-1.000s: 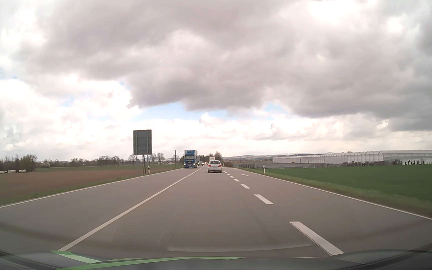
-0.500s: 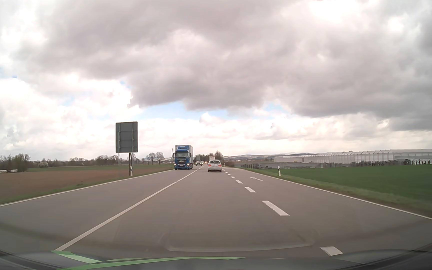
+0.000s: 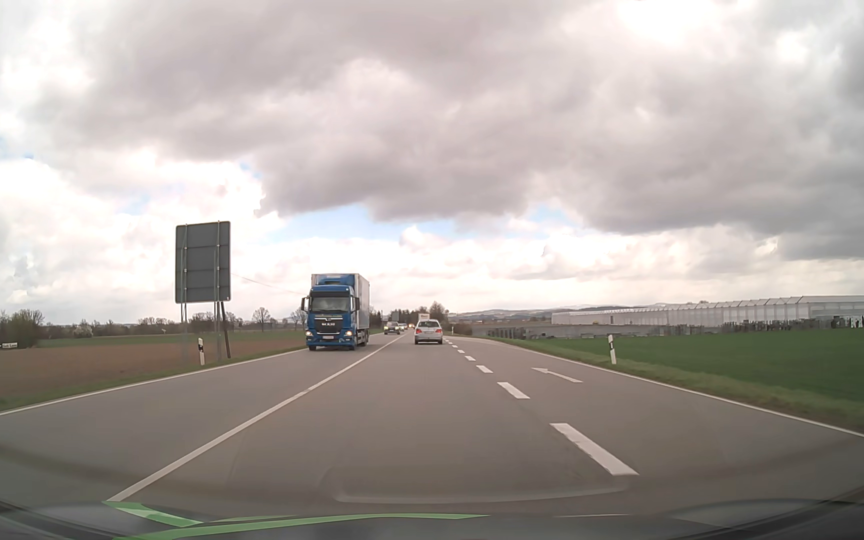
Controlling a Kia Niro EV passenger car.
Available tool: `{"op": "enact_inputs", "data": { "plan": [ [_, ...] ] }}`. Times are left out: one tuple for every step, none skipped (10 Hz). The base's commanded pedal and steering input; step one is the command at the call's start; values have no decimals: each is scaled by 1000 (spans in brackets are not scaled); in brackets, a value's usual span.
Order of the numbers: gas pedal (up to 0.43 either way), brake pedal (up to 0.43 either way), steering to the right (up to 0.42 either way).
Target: Follow the waypoints while adhering to traffic rules and regulations
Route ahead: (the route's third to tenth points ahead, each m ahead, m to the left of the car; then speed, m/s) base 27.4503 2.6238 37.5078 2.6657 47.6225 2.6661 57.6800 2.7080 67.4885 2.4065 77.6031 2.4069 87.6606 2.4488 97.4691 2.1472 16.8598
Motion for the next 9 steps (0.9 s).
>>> {"op": "enact_inputs", "data": {
  "plan": [
    [189,0,-3],
    [189,0,-3],
    [189,0,-3],
    [189,0,-3],
    [189,0,-3],
    [189,0,-3],
    [189,0,-3],
    [189,0,-3],
    [189,0,-3]
  ]
}}
